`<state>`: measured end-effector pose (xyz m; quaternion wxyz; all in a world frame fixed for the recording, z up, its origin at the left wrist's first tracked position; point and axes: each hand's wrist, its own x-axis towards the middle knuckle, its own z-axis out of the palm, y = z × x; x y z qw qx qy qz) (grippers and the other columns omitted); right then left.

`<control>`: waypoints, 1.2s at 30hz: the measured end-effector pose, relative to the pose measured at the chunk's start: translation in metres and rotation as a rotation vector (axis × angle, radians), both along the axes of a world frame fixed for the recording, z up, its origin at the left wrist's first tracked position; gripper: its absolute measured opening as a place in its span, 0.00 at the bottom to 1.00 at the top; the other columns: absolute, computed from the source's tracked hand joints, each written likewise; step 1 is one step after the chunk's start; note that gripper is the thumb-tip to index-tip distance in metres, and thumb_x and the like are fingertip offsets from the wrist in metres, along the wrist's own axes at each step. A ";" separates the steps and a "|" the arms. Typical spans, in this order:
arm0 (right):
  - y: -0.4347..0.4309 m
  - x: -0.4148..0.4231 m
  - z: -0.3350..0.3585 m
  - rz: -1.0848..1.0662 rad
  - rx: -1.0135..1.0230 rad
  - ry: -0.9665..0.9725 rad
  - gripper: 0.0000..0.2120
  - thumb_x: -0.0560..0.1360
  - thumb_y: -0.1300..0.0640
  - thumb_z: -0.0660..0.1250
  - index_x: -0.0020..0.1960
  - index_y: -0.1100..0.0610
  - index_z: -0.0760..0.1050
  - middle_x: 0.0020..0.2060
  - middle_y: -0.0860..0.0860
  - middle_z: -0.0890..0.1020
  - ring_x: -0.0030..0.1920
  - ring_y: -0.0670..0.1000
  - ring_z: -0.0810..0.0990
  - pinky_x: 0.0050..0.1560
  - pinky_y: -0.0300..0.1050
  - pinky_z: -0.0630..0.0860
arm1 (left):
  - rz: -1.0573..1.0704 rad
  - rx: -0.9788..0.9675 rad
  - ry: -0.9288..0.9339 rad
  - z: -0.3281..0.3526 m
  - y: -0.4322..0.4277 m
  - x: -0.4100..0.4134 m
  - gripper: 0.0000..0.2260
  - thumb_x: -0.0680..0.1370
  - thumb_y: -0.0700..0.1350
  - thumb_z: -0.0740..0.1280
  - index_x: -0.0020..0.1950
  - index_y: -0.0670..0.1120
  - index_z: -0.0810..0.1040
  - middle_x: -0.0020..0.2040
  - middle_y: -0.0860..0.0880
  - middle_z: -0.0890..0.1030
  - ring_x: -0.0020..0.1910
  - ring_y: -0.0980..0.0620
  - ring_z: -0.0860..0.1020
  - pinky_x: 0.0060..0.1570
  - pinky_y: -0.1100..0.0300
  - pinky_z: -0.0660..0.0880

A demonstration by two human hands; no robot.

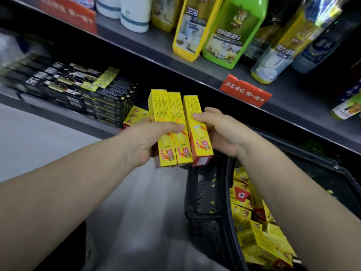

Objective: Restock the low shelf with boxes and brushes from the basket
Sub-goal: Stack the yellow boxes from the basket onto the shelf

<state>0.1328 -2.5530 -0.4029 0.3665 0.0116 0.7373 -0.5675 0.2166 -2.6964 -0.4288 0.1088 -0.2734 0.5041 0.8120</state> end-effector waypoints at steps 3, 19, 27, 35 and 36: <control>-0.029 -0.025 -0.012 -0.001 0.012 -0.011 0.20 0.76 0.56 0.62 0.62 0.46 0.57 0.29 0.50 0.77 0.25 0.48 0.78 0.29 0.45 0.78 | 0.113 -0.111 -0.035 -0.006 -0.026 -0.004 0.22 0.69 0.39 0.74 0.60 0.45 0.73 0.48 0.43 0.84 0.45 0.43 0.83 0.46 0.40 0.79; -0.100 -0.155 -0.124 -0.321 0.251 0.057 0.13 0.76 0.46 0.64 0.54 0.55 0.71 0.38 0.51 0.75 0.34 0.46 0.73 0.30 0.34 0.68 | 0.217 -0.273 -0.131 -0.055 -0.109 -0.018 0.23 0.67 0.44 0.76 0.61 0.49 0.74 0.51 0.48 0.83 0.49 0.44 0.81 0.53 0.42 0.76; -0.123 -0.174 -0.190 -0.058 0.477 0.032 0.22 0.78 0.45 0.62 0.65 0.59 0.69 0.51 0.56 0.77 0.43 0.51 0.76 0.41 0.41 0.71 | 0.296 -0.261 -0.157 -0.067 -0.122 -0.038 0.28 0.66 0.45 0.77 0.63 0.49 0.72 0.52 0.48 0.82 0.47 0.46 0.82 0.49 0.44 0.79; -0.137 -0.160 -0.204 0.263 0.653 0.187 0.19 0.79 0.61 0.60 0.68 0.64 0.63 0.61 0.62 0.75 0.60 0.59 0.76 0.59 0.49 0.73 | 0.221 -0.261 -0.169 -0.072 -0.101 -0.051 0.27 0.66 0.46 0.77 0.61 0.50 0.72 0.51 0.49 0.83 0.48 0.43 0.82 0.48 0.40 0.78; -0.136 -0.160 -0.204 0.333 0.709 0.205 0.18 0.79 0.62 0.58 0.68 0.64 0.63 0.61 0.62 0.75 0.61 0.59 0.75 0.59 0.48 0.72 | 0.215 -0.261 -0.168 -0.071 -0.100 -0.051 0.26 0.66 0.46 0.77 0.61 0.50 0.72 0.51 0.49 0.83 0.48 0.42 0.82 0.48 0.40 0.78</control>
